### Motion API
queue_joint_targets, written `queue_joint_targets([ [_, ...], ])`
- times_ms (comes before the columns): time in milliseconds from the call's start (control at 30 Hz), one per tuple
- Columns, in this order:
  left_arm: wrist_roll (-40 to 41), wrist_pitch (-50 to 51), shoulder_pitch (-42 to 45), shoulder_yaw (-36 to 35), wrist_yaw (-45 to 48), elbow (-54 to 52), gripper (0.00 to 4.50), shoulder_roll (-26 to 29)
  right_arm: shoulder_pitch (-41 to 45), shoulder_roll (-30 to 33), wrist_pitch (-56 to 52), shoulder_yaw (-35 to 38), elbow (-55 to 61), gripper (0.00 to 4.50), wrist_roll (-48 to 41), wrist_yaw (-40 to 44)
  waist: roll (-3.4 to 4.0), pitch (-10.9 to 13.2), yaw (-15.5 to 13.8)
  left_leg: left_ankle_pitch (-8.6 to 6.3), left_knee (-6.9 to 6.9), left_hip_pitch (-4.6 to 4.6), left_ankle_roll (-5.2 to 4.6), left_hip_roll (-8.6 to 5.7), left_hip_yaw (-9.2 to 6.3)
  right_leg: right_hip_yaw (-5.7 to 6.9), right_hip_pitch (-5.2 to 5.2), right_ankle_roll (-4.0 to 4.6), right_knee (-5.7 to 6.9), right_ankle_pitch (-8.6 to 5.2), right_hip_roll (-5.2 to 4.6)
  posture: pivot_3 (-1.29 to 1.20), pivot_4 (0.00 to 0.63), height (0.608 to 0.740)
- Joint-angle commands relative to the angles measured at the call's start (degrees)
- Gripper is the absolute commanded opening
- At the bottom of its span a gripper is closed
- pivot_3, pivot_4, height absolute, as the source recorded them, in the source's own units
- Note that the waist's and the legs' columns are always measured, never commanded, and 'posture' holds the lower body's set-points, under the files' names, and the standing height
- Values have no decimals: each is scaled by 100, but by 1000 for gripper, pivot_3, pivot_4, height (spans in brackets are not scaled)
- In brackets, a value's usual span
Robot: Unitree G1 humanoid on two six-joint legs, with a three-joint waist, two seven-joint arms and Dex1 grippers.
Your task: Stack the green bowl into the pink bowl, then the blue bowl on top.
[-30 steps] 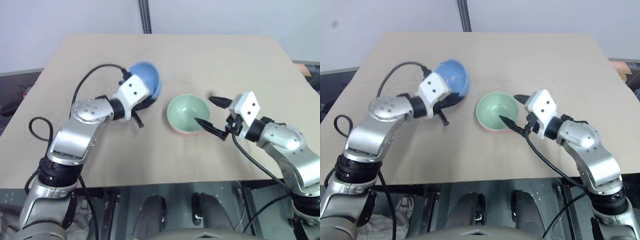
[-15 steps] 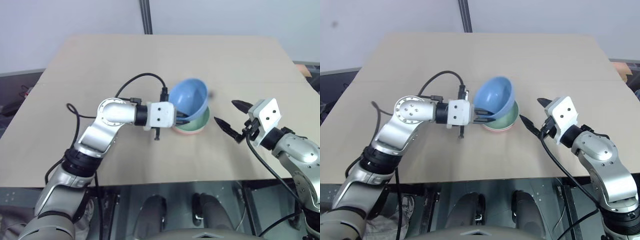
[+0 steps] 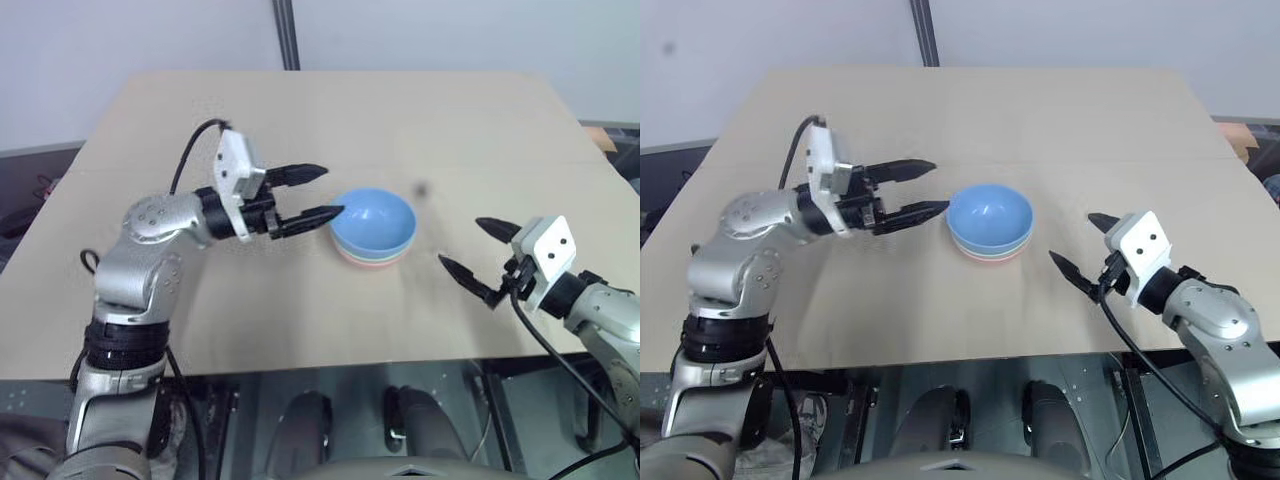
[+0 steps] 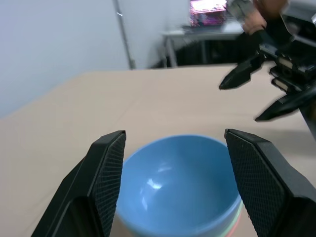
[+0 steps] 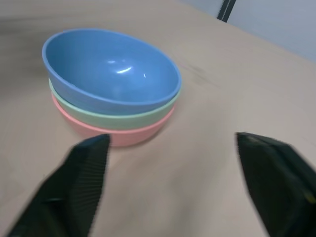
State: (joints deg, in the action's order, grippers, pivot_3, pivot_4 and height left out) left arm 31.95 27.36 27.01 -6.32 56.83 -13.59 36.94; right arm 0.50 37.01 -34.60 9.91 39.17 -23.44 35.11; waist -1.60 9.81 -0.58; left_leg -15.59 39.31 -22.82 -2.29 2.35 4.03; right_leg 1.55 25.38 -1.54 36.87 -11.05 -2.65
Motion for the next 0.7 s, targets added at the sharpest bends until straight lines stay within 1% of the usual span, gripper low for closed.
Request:
queue_joint_targets([
  [33,56,-65,-861,-637,-156,-364,3425,277,18,278,320,385,-283,4462,-282,543,3,-1,22,0,-1,2,0,0,2,-3,-1,1,-2,0,0,0,150,740],
  [67,203,-109,-1044,-837,-80,-364,3425,295,-5,334,367,466,-371,4462,-346,655,4,-2,38,0,-3,7,0,0,10,-14,0,2,-2,1,-1,0,150,740],
  [133,447,-93,-1274,-1136,8,-360,4115,348,-120,494,444,688,-521,4500,-480,920,-3,2,26,0,-3,1,-1,1,7,-9,1,3,-3,1,-2,0,150,740],
  [167,366,-153,-1380,-1213,-45,-338,4436,395,-213,585,482,828,-577,4500,-538,1065,-3,1,-19,0,-2,-2,-1,2,3,-2,2,4,-3,0,-2,0,150,740],
  [267,7,-322,-1594,-1270,-310,-305,4436,465,-509,762,573,1250,-664,4500,-707,1392,0,-1,-57,0,-2,0,0,0,2,8,-3,22,-3,-12,-4,0,150,740],
  [433,99,-397,-2031,-1443,-131,-315,4436,602,-942,918,478,1881,-499,4500,-1130,1688,-1,-2,-22,-2,-2,6,-2,-1,2,1,-8,22,-6,-13,-8,0,150,740],
  [567,181,-419,-2257,-1423,170,-314,4436,725,-1093,981,431,2040,-403,4500,-1258,1716,0,-3,-14,-2,-3,10,-1,6,3,1,-6,24,-3,-14,-2,0,150,740],
  [700,218,-403,-2273,-1392,229,-283,4436,757,-1072,977,364,1981,-322,4500,-1313,1583,0,-3,-20,-2,-3,10,-1,6,3,1,-6,25,-4,-14,-3,0,150,740],
])
